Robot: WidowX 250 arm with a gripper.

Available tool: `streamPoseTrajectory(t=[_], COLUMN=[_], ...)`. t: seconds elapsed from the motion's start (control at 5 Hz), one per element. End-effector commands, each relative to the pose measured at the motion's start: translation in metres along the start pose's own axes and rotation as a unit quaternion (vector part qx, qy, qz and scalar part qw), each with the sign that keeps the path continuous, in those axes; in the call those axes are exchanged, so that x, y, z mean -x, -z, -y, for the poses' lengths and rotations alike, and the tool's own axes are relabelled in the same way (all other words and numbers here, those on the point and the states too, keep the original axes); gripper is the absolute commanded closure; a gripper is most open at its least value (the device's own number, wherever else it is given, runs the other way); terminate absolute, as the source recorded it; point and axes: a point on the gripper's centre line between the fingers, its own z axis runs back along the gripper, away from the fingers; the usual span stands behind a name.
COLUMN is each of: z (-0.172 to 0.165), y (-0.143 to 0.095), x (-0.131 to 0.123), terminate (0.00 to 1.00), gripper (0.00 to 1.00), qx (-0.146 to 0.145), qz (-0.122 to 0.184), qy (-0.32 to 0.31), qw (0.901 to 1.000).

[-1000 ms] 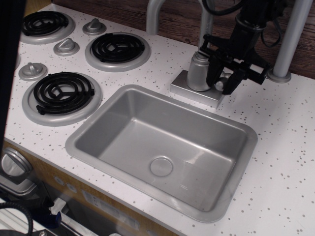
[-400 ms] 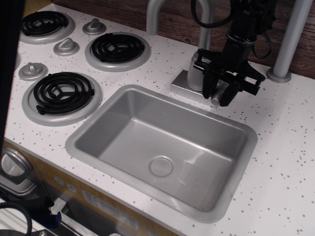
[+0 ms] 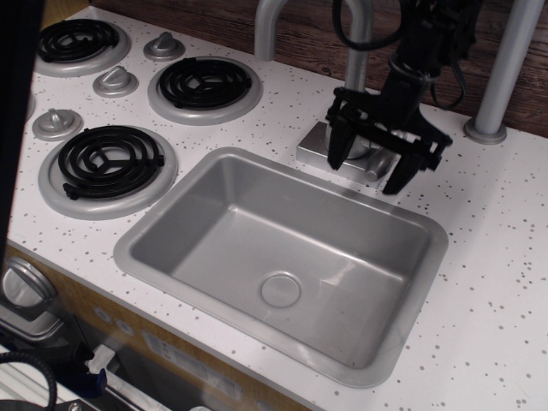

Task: Lever vertical to front

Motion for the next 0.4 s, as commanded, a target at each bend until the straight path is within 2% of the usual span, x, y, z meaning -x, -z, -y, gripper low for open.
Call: streamPoseTrajectory(t=[0.0, 0.2], z=[-0.0022, -0.0018], y=[-0.0396, -0.0378], x=[0.011, 0.0136], terminate=[0.0, 1.0], gripper=[0.0, 0.0], qx=[0.003, -0.005], qz=[0.075, 0.093], qy=[-0.023, -0.024], qw=[0.9969, 0.9954])
